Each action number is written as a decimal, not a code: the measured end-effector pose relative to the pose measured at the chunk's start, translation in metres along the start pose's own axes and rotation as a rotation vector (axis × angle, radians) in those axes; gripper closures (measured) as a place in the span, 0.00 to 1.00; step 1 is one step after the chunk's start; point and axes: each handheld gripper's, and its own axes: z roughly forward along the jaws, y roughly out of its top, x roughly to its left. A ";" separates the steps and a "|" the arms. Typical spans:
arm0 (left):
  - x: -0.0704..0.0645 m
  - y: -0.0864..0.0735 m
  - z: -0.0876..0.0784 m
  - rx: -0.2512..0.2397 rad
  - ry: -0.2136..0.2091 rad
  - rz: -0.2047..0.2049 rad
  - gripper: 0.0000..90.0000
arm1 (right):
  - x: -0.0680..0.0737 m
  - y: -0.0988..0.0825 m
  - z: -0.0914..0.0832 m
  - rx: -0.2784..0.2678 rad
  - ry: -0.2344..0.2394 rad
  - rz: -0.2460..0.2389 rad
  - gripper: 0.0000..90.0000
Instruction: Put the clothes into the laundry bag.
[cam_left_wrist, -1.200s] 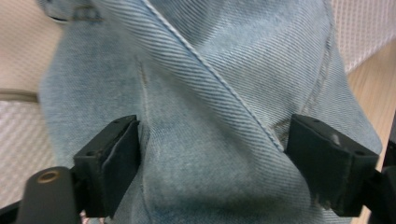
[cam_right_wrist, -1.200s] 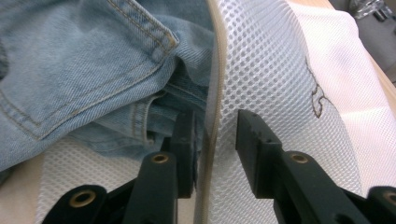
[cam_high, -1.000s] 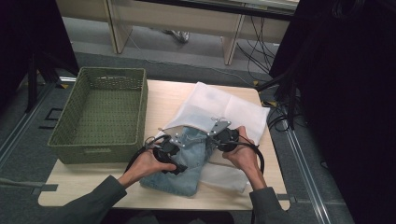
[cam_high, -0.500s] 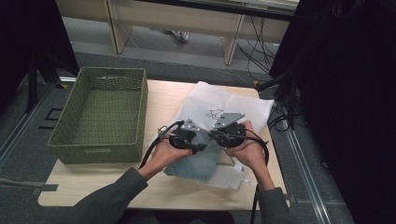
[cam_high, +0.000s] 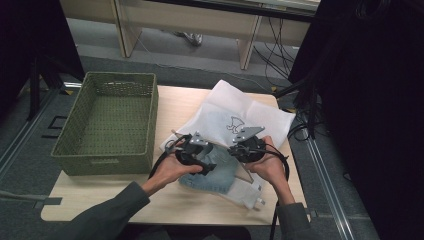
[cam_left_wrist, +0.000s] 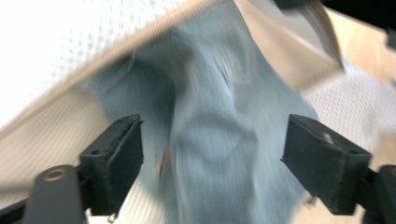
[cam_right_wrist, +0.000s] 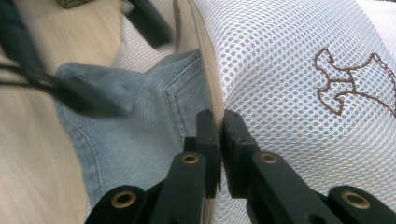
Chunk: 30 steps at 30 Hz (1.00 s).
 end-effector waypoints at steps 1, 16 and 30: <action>-0.001 -0.005 -0.008 0.014 -0.005 0.019 0.21 | 0.000 0.000 0.000 0.000 0.000 0.000 0.97; -0.007 -0.020 0.031 0.035 0.031 0.123 0.87 | 0.010 0.005 0.004 0.023 0.013 -0.043 0.97; 0.008 -0.005 0.057 0.010 0.074 0.019 0.37 | 0.000 -0.008 0.007 0.013 0.026 0.005 0.97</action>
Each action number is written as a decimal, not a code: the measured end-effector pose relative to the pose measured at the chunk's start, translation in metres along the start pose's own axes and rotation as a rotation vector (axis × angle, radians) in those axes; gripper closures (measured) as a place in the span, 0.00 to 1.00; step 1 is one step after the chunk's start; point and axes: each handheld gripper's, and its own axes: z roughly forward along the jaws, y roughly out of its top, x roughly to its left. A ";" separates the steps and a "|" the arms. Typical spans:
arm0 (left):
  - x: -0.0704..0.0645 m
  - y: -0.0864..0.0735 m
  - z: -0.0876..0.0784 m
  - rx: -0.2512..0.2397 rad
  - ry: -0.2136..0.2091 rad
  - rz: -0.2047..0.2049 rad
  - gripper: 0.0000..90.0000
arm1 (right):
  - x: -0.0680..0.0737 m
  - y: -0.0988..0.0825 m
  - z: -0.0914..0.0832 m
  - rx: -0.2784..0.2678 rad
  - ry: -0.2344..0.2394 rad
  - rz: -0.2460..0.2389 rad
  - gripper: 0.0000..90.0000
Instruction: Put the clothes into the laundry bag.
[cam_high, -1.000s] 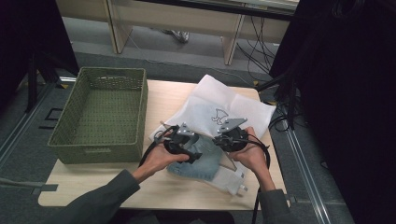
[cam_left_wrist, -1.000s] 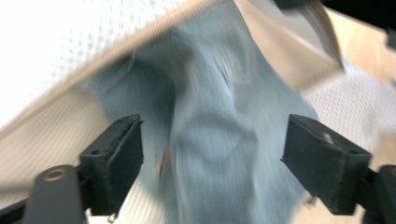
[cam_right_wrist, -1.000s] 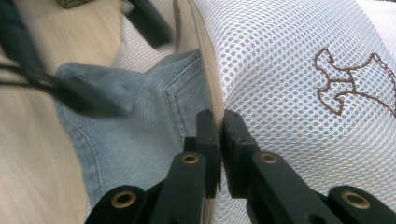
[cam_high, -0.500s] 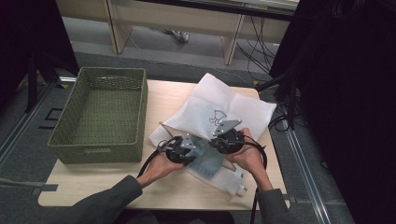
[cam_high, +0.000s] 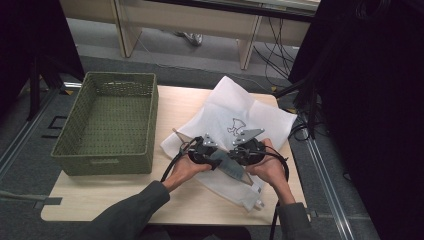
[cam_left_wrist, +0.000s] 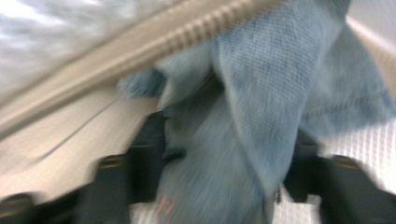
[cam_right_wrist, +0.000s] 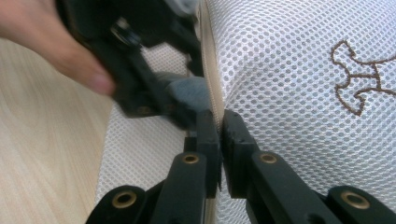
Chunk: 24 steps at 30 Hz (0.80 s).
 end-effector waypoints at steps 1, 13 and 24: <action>0.001 -0.001 -0.007 0.020 -0.009 0.034 0.32 | 0.001 0.000 -0.001 0.003 0.011 0.006 0.97; -0.001 -0.011 -0.001 0.043 0.033 0.108 0.78 | 0.006 0.004 0.000 0.007 0.021 -0.012 0.97; 0.016 0.002 0.033 0.031 0.114 0.041 0.71 | 0.005 0.001 0.000 0.014 0.022 0.009 0.97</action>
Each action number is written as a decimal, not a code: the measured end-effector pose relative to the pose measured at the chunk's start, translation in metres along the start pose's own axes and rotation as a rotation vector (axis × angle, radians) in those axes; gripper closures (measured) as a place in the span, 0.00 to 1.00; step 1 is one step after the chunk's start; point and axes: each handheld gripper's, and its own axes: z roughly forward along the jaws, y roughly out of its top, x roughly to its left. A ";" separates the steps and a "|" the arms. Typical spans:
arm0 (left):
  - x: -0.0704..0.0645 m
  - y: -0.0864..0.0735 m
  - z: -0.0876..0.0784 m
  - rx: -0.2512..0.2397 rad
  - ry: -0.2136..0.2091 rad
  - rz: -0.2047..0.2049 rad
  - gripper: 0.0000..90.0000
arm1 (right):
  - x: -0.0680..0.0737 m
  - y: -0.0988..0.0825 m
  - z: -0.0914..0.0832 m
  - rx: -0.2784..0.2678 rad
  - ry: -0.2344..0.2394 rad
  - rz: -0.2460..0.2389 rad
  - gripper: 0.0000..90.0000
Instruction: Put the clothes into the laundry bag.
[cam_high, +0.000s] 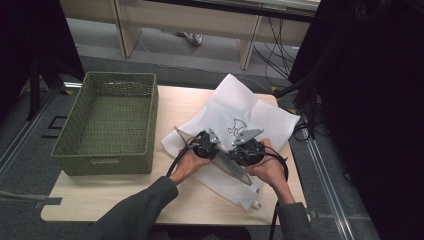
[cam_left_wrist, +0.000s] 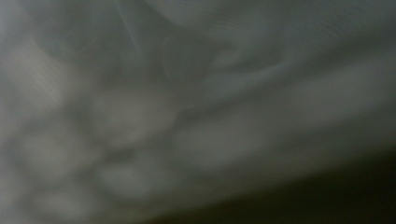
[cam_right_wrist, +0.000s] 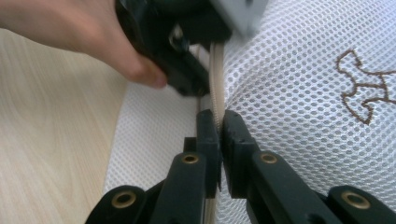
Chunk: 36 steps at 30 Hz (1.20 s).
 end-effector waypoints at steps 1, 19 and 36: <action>0.000 -0.002 -0.001 -0.014 -0.013 -0.020 0.68 | 0.001 -0.001 0.002 0.008 0.002 0.005 0.97; 0.002 0.001 -0.025 0.003 -0.004 0.064 0.91 | 0.000 0.001 0.005 -0.001 0.003 -0.007 0.96; 0.010 -0.023 -0.063 0.058 -0.108 0.008 0.69 | 0.017 -0.010 0.047 0.142 0.091 -0.066 0.96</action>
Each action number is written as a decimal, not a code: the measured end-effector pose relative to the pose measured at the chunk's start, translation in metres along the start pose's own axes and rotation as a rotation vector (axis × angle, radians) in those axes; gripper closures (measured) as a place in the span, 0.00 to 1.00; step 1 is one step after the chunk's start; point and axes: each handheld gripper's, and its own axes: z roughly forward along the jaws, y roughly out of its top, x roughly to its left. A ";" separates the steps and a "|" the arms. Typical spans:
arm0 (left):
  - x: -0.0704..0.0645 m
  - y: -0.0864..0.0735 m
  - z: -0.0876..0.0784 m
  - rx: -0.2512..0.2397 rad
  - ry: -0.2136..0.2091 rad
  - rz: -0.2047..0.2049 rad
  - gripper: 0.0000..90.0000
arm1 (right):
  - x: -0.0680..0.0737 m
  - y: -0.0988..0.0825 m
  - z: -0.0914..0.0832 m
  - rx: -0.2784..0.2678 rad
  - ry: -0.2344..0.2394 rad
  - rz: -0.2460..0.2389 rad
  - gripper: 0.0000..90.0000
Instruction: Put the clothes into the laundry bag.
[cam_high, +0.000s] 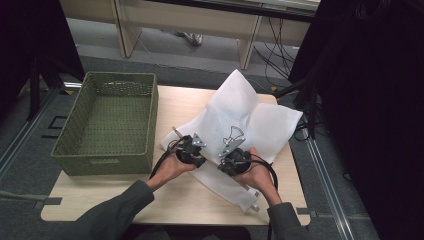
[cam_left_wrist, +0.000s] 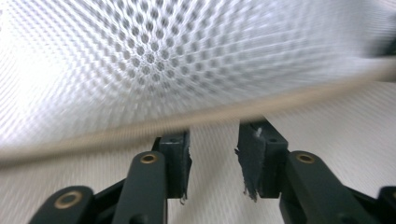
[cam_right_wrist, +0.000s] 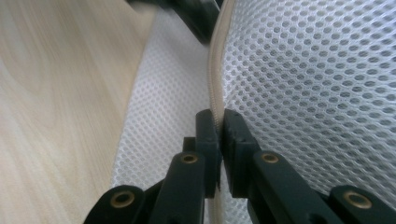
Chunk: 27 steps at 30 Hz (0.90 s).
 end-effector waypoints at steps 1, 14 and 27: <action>-0.001 -0.003 -0.006 -0.009 -0.004 0.003 0.69 | 0.001 0.000 0.003 0.011 0.003 0.003 0.96; -0.004 -0.019 -0.025 0.054 -0.090 0.071 0.54 | 0.000 -0.011 0.019 0.083 -0.008 0.019 0.95; -0.024 -0.019 0.008 0.069 -0.177 0.124 0.61 | -0.007 -0.020 0.019 0.089 -0.011 0.046 0.95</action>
